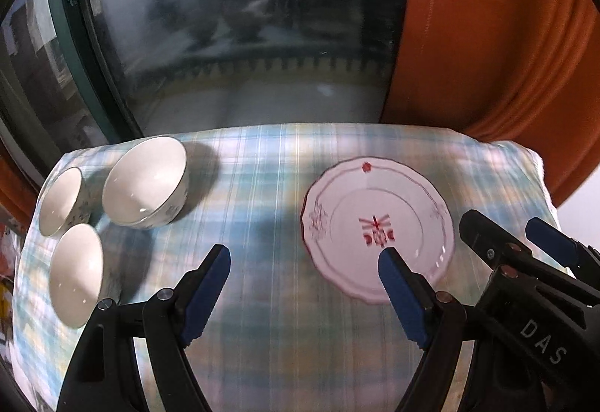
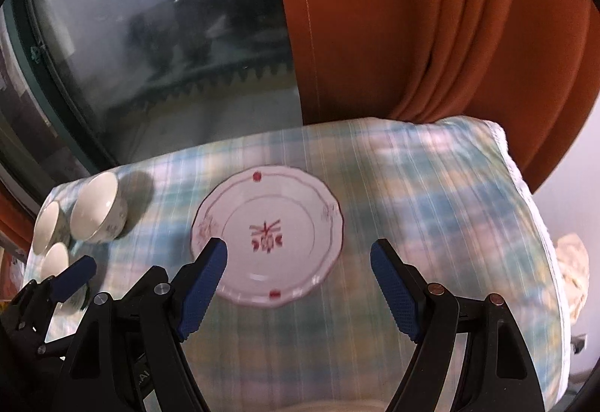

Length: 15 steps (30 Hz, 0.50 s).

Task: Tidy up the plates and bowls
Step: 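Move both tools toward the small red-patterned plate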

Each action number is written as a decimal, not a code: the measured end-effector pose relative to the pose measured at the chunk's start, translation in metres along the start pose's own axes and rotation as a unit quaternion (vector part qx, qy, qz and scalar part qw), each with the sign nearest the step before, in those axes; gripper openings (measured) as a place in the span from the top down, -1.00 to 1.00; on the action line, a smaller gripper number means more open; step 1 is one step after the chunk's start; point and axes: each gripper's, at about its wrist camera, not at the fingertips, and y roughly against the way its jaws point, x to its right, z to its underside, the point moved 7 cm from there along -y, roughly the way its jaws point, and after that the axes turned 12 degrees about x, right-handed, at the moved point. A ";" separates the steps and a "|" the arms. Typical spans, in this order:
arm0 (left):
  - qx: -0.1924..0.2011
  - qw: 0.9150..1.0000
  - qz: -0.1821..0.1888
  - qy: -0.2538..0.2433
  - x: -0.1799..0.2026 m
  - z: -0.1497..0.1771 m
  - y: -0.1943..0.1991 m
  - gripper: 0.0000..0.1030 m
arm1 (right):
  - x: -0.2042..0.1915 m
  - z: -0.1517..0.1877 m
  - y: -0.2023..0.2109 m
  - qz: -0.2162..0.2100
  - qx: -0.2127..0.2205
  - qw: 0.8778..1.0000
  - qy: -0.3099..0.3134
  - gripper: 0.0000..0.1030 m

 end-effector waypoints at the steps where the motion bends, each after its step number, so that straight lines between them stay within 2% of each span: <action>1: 0.000 1.000 -0.003 0.000 0.002 -0.002 -0.007 -0.61 | 0.001 -0.002 -0.007 -0.002 -0.002 1.000 0.000 -0.58; 7: -0.010 1.000 -0.029 -0.004 0.007 -0.003 -0.047 -0.60 | 0.005 -0.009 -0.056 -0.011 -0.009 1.000 0.007 -0.58; 11: -0.030 0.999 -0.040 0.003 0.008 0.007 -0.071 -0.52 | 0.009 -0.003 -0.085 0.004 -0.020 1.000 0.011 -0.57; 15: -0.043 0.998 -0.039 0.001 0.010 0.015 -0.088 -0.41 | 0.010 0.006 -0.107 0.003 -0.036 0.999 0.015 -0.45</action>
